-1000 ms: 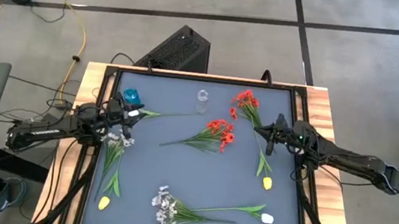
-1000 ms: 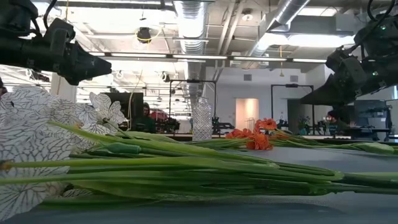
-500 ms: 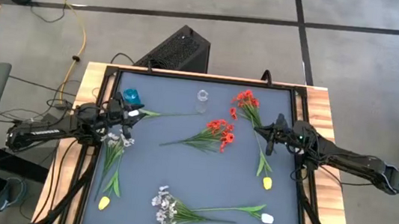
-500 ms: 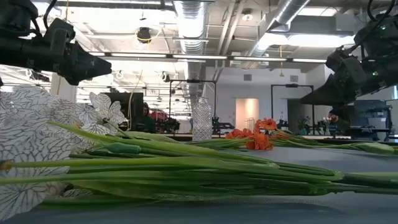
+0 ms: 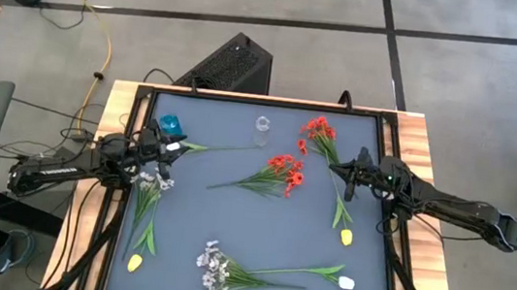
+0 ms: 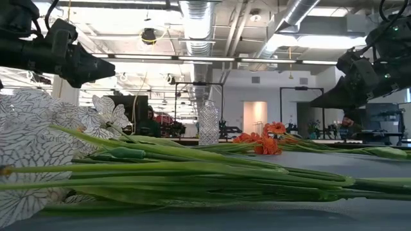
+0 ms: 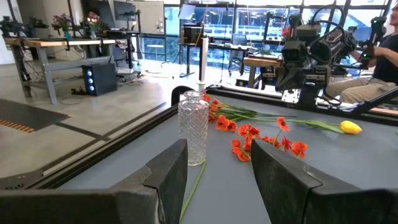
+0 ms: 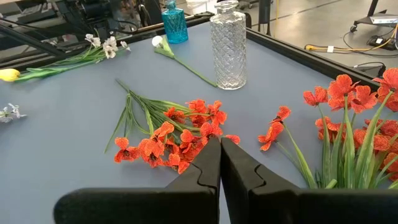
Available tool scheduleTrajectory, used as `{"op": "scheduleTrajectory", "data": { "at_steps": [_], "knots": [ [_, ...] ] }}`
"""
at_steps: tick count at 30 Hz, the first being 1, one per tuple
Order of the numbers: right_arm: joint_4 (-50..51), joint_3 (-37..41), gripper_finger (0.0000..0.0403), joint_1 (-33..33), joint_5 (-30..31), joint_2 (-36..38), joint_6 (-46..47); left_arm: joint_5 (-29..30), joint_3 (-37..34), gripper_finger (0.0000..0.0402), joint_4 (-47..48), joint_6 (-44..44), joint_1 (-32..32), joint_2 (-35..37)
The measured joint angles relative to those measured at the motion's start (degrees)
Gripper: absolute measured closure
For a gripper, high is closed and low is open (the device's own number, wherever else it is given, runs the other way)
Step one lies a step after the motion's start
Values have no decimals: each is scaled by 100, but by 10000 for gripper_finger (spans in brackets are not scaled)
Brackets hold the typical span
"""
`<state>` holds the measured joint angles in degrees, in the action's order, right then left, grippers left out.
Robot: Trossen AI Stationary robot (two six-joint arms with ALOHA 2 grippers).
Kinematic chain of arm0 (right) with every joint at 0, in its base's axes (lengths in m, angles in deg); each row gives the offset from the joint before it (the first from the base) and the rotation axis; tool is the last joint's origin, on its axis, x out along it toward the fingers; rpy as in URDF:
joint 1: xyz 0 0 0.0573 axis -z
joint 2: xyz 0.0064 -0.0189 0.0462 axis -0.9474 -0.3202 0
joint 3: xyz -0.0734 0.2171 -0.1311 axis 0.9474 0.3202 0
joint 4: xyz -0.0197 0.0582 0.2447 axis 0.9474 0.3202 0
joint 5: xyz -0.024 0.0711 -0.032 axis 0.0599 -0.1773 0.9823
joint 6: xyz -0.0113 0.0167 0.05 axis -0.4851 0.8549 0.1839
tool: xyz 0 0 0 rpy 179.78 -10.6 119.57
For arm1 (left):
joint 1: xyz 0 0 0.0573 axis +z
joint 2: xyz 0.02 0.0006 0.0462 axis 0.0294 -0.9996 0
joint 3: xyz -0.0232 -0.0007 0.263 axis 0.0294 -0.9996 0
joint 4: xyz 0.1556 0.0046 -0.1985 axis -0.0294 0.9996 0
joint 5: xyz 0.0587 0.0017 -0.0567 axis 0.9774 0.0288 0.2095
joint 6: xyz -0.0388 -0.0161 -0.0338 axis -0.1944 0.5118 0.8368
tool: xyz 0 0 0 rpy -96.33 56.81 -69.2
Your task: Sort flowers into vase by color
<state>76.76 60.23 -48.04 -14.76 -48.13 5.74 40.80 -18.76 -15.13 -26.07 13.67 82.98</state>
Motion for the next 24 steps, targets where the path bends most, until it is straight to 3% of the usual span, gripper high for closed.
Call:
{"op": "scheduleTrajectory", "data": {
  "at_steps": [9, 16, 19, 24],
  "knots": [
    [0, 0, 365, 0, -1, 0, 0, -5, 0, 236, -3, 106, 0, 0],
    [-18, 0, 365, 0, -1, 0, -2, -488, 1, 236, 31, 2586, -2, 0],
    [-77, -2, 365, 2, -9, -2, -80, -234, 0, 236, 35, 2798, -2, 2],
    [-653, -122, 365, -1, -71, 1, -67, -287, 1, 236, -184, 2853, -4, -35]
  ]
}}
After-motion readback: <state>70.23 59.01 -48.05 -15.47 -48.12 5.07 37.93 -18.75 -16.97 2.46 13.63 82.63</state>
